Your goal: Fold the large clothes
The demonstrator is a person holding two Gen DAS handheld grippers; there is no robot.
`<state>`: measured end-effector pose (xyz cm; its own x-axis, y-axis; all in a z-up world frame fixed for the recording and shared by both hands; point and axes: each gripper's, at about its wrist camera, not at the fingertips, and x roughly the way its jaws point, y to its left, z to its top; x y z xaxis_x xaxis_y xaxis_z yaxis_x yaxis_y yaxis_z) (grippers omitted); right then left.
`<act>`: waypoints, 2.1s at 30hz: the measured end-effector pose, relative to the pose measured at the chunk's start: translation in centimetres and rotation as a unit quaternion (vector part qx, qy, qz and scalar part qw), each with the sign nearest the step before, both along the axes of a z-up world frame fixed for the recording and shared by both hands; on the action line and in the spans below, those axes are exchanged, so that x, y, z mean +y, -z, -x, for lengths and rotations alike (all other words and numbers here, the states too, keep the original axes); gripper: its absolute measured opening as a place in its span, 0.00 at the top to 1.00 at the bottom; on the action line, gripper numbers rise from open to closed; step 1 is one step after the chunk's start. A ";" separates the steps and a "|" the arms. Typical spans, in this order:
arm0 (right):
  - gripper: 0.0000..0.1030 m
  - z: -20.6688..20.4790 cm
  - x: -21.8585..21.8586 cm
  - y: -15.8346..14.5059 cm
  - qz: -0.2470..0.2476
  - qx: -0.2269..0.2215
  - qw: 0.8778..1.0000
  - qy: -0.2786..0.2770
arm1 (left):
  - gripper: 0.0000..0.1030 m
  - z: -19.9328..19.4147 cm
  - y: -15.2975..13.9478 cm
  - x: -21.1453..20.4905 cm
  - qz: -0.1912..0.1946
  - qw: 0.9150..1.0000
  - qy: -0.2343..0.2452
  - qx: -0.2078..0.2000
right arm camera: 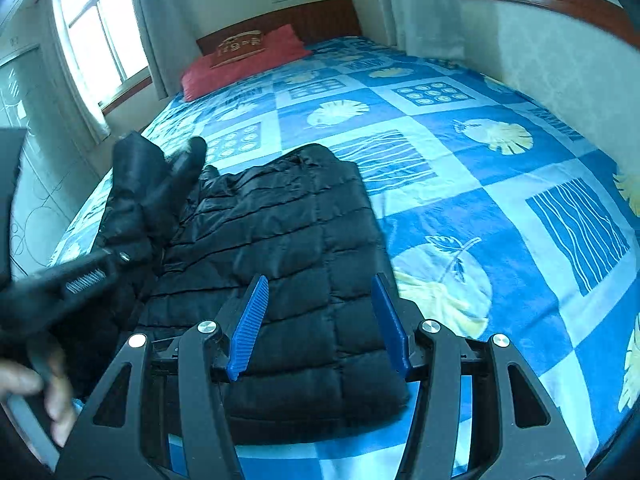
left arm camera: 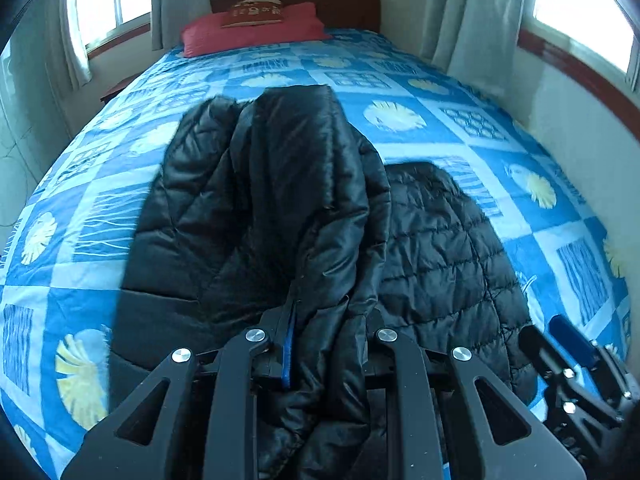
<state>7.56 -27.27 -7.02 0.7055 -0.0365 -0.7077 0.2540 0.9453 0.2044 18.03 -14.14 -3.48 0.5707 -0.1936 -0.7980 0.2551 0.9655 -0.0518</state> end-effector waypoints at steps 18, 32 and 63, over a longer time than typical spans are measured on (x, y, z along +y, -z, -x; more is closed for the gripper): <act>0.44 1.8 -1.8 0.2 0.014 0.012 0.999 0.027 | 0.56 2.7 1.1 -3.4 -0.022 0.999 0.026 -0.022; 0.43 2.2 1.3 -2.5 0.021 -0.016 1.000 0.001 | 0.38 7.1 -7.2 3.0 0.063 0.995 0.051 -0.058; 0.18 -8.3 9.4 2.3 -0.087 0.060 0.991 -0.078 | 0.35 0.8 2.8 15.4 0.115 0.992 -0.045 0.008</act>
<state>15.83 -17.84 -9.33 0.6029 0.1971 -0.7731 0.1394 0.9281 0.3453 17.20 1.23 -6.28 0.5824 -0.3208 -0.7470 0.1654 0.9464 -0.2775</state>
